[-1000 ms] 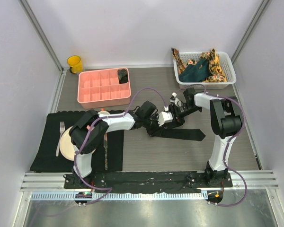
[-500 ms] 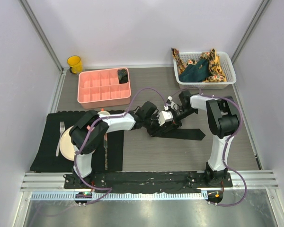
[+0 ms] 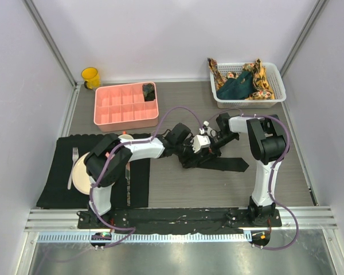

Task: Roll the ties
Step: Roll the tie at the center of the board.

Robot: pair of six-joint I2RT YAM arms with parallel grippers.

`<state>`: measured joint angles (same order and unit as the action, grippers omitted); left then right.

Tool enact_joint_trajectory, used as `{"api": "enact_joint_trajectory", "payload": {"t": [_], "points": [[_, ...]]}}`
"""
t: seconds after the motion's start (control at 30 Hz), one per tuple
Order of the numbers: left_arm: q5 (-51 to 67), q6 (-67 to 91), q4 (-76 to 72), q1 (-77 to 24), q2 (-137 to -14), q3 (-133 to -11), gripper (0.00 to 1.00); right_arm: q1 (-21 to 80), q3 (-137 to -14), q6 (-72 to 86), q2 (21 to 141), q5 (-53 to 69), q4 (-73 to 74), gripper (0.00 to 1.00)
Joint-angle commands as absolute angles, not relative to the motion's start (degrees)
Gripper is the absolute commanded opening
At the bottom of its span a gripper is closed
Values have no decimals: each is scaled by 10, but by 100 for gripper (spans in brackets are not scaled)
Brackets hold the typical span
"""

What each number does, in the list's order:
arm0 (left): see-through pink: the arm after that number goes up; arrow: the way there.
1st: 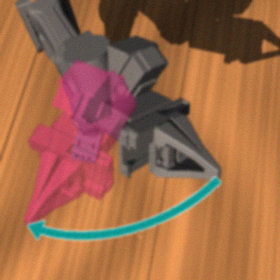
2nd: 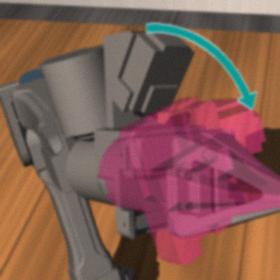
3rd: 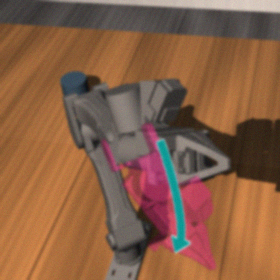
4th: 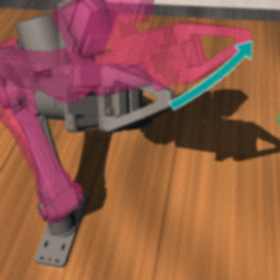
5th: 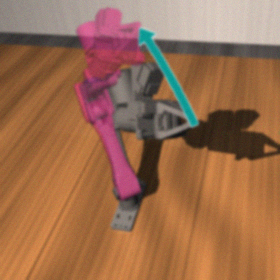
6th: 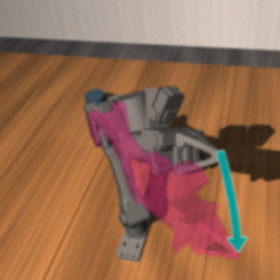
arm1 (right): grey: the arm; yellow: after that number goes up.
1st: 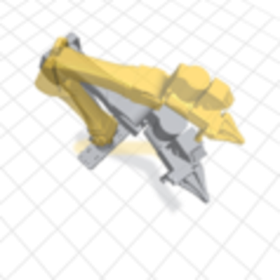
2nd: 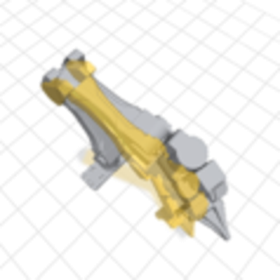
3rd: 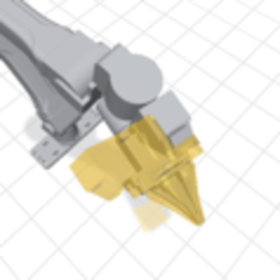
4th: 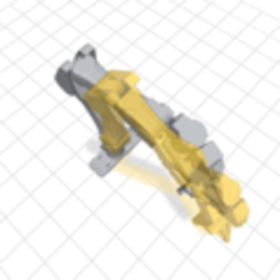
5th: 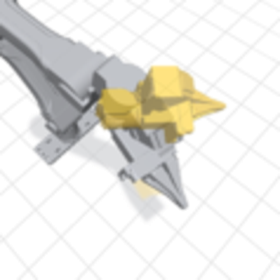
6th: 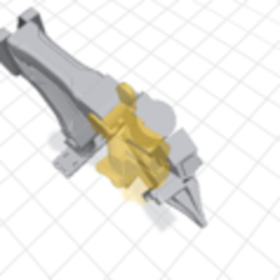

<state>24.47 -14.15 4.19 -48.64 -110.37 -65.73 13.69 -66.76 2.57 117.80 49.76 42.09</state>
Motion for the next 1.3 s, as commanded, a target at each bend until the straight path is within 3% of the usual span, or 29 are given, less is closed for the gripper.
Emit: {"api": "enact_joint_trajectory", "payload": {"t": [0.0, 0.17, 0.3, 0.5, 0.7, 0.83, 1.13, 1.27], "points": [[247, -152, 85, -489, -1102, -643, 68, 142, -658, -10, 1209, 353, 403, 2], [265, -181, -22, -487, -1035, -569, 80, 142, -658, -11, 1214, 344, 405, 2], [273, -237, -40, -480, -1012, -552, 100, 142, -665, -18, 1217, 337, 414, 2], [242, -272, -44, -464, -969, -546, 99, 146, -679, -30, 1222, 335, 423, 2], [257, -192, -199, -459, -909, -496, 100, 156, -693, -51, 1228, 339, 434, 2], [353, -294, 15, -446, -961, -602, 100, 160, -706, -62, 1233, 339, 442, 2], [410, -283, -35, -439, -1005, -576, 100, 169, -755, -98, 1262, 353, 475, 2], [374, -266, -70, -448, -1027, -565, 90, 176, -763, -94, 1269, 360, 475, 2]]}}
